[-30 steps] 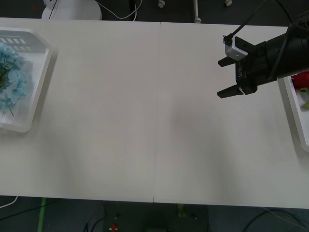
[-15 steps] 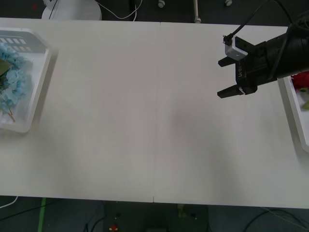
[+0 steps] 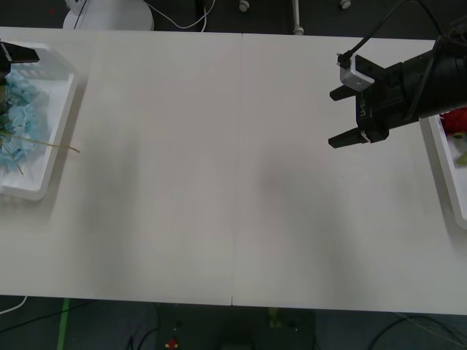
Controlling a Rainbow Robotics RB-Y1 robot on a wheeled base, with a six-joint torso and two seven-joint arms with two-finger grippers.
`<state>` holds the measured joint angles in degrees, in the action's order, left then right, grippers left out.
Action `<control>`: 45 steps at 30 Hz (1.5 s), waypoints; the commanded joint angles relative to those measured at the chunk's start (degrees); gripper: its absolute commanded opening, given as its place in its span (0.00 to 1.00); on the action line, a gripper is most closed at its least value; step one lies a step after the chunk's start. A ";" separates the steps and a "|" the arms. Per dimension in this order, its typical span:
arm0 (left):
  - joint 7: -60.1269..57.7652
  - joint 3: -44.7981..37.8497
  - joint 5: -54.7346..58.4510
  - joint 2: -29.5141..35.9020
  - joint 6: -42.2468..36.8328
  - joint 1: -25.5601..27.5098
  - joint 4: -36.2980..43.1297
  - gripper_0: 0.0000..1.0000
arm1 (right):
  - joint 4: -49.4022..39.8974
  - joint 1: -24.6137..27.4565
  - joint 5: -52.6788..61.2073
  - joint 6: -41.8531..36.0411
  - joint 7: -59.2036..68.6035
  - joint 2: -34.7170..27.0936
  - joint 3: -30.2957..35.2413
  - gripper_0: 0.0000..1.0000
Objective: Put the red flowers into the right box and the blue flowers into the left box
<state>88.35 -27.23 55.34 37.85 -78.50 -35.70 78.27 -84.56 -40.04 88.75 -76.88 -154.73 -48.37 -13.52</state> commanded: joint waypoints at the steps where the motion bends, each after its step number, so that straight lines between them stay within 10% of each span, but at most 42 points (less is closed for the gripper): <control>1: 11.66 5.08 11.98 3.37 0.54 4.24 3.47 1.00 | -1.40 -0.04 0.11 0.42 -0.27 -2.52 -0.20 1.00; 14: 39.97 29.87 47.23 7.94 12.85 7.05 3.82 1.00 | -1.40 -0.04 0.11 0.42 -0.27 -2.52 -0.20 1.00; 26: 52.36 54.74 52.06 8.56 32.01 0.55 10.68 1.00 | -1.40 -0.04 0.11 0.42 -0.27 -2.52 -0.20 1.00; 45: 53.85 56.76 46.70 5.13 36.05 -1.47 12.53 1.00 | -1.40 -0.04 0.11 0.42 -0.27 -2.52 -0.20 1.00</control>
<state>140.65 30.72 102.31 43.47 -43.16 -34.67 88.72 -84.56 -40.04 88.75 -76.84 -154.73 -48.37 -13.52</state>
